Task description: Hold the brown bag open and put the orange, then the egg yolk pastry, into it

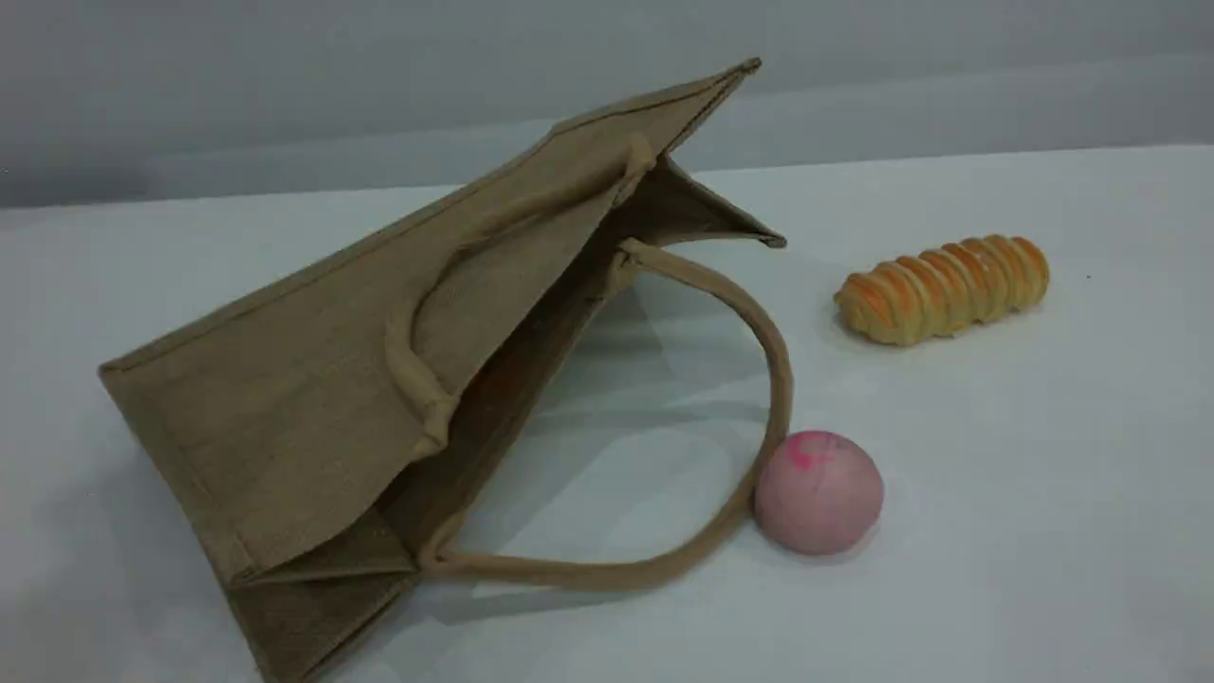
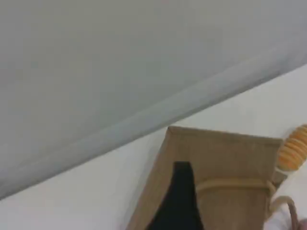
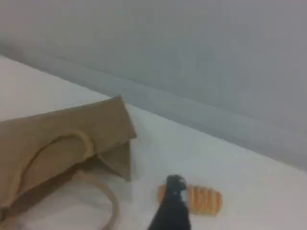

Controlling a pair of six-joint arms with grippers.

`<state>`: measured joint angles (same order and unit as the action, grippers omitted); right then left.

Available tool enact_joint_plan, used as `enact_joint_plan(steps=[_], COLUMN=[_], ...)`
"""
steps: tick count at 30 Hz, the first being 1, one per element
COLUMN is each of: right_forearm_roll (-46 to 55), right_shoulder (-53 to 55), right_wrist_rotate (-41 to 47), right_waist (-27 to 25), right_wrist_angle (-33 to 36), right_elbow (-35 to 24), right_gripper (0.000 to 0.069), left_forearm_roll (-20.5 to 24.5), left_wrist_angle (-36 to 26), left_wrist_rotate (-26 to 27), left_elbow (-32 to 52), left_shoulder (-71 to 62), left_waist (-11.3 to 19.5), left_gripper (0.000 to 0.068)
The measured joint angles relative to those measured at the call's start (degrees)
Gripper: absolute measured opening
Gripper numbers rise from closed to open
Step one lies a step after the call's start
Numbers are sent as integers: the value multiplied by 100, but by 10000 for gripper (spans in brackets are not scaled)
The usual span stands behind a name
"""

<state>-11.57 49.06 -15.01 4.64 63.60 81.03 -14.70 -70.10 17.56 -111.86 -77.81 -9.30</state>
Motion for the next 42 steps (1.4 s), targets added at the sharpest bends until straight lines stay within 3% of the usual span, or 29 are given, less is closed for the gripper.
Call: enact_joint_plan(steps=[6, 11, 20, 29, 34, 42], right_forearm_roll=[-53, -61, -1, 102, 102, 118], right_shoulder=[-1251, -2195, -3807, -4421, -4421, -4479], right_wrist_rotate=[109, 200, 284, 254, 254, 182], right_waist=[0, 94, 120, 120, 120, 120], right_wrist_angle=[657, 645, 645, 365, 165, -53], right_elbow=[0, -296, -2007, -3893, -4547, -5113], right_gripper=[580, 580, 580, 580, 580, 580], left_forearm_roll=[12, -38, -74, -51, -44, -29], left_wrist_angle=[5, 7, 6, 6, 45, 833], left_wrist_rotate=[5, 5, 11, 11, 11, -12], left_elbow=[1451, 2798, 4911, 6071, 6832, 8025], left_shoulder=[1357, 2574, 4598, 6097, 6382, 6429], left_waist=[0, 0, 0, 0, 0, 0], left_gripper=[584, 584, 584, 584, 584, 584])
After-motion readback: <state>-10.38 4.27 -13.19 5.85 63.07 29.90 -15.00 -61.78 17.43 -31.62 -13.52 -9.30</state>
